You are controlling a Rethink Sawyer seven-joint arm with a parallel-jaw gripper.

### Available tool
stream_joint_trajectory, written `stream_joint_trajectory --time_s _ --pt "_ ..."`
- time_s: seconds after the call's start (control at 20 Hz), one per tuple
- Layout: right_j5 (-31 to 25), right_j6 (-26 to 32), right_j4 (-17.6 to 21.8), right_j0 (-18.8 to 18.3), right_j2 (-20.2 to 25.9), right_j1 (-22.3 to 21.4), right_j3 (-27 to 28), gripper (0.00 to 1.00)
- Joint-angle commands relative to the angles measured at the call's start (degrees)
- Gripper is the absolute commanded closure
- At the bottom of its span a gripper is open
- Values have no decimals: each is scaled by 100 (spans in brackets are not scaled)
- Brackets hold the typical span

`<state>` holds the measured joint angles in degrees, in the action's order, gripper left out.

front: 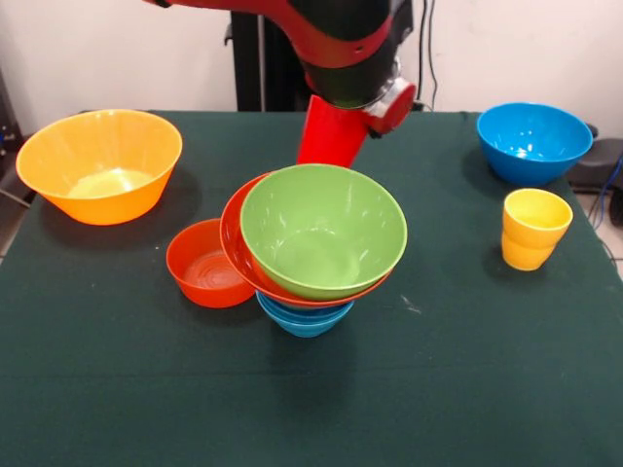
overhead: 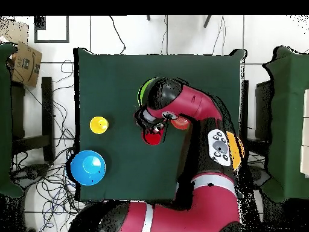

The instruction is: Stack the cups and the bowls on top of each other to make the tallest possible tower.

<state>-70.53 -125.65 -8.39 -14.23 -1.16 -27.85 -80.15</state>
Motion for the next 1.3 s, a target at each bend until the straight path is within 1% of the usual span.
stream_joint_trajectory --time_s 0.05,0.15,0.25,0.6,0.95,1.2,1.3 --pt "-176 609 479 -68 493 -105 130 100" --pt "-231 577 476 -74 506 -160 96 100" --pt "-242 544 413 -70 533 -273 -84 100" --pt "-392 304 81 19 546 -899 -861 100" --pt "-916 195 0 4 589 -1280 -1008 100" --pt "-1233 159 19 -37 621 -1372 -878 100" --pt "-1258 155 21 -37 631 -1373 -852 100"
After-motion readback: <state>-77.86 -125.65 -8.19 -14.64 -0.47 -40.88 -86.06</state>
